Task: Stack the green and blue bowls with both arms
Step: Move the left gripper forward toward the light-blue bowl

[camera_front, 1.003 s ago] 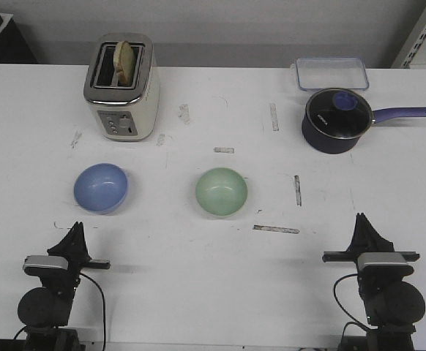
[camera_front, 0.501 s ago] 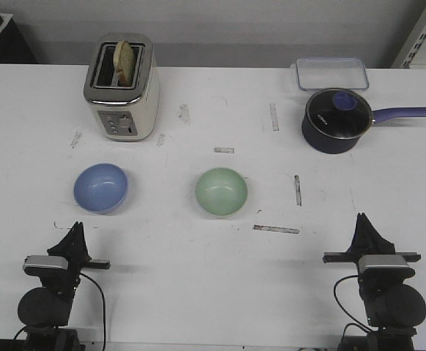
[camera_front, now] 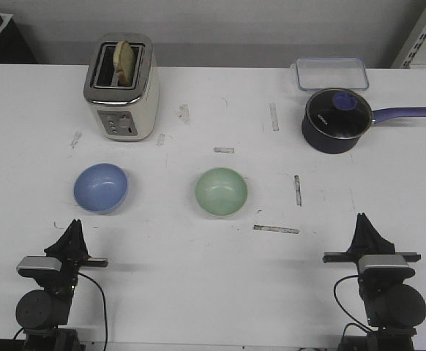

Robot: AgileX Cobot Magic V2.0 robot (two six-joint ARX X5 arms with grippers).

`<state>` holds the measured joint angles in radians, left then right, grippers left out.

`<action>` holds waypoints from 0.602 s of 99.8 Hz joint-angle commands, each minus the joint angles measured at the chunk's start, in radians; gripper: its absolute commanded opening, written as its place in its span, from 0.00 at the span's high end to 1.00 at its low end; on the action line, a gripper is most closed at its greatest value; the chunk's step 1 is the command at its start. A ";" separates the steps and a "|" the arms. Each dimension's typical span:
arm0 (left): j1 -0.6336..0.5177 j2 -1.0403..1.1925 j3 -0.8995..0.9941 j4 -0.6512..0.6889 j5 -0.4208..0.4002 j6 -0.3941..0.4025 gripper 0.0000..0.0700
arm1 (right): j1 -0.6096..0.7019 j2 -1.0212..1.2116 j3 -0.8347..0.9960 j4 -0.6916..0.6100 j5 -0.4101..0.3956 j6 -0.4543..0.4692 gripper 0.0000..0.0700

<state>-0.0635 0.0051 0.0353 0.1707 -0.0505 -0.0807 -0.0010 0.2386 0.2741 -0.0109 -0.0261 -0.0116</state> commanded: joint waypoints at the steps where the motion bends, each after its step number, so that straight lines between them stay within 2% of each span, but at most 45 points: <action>1: 0.000 0.002 0.007 0.010 -0.002 -0.060 1.00 | 0.000 -0.002 0.001 0.011 0.000 -0.008 0.99; 11: 0.000 0.010 0.034 0.010 -0.002 -0.068 1.00 | 0.000 -0.002 0.001 0.011 0.000 -0.008 0.99; 28: 0.000 0.063 0.093 0.005 -0.002 -0.016 1.00 | 0.000 -0.002 0.001 0.011 0.001 -0.008 0.99; 37: 0.000 0.111 0.137 -0.005 -0.002 -0.013 1.00 | 0.000 -0.002 0.001 0.011 0.000 -0.008 0.99; 49: 0.000 0.193 0.221 -0.080 -0.002 0.001 1.00 | 0.000 -0.002 0.001 0.011 0.000 -0.008 0.99; 60: 0.000 0.286 0.315 -0.190 -0.002 0.045 1.00 | 0.000 -0.002 0.001 0.011 0.000 -0.008 0.99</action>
<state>-0.0639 0.2466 0.2962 0.0151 -0.0505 -0.0834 -0.0010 0.2386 0.2741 -0.0109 -0.0261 -0.0116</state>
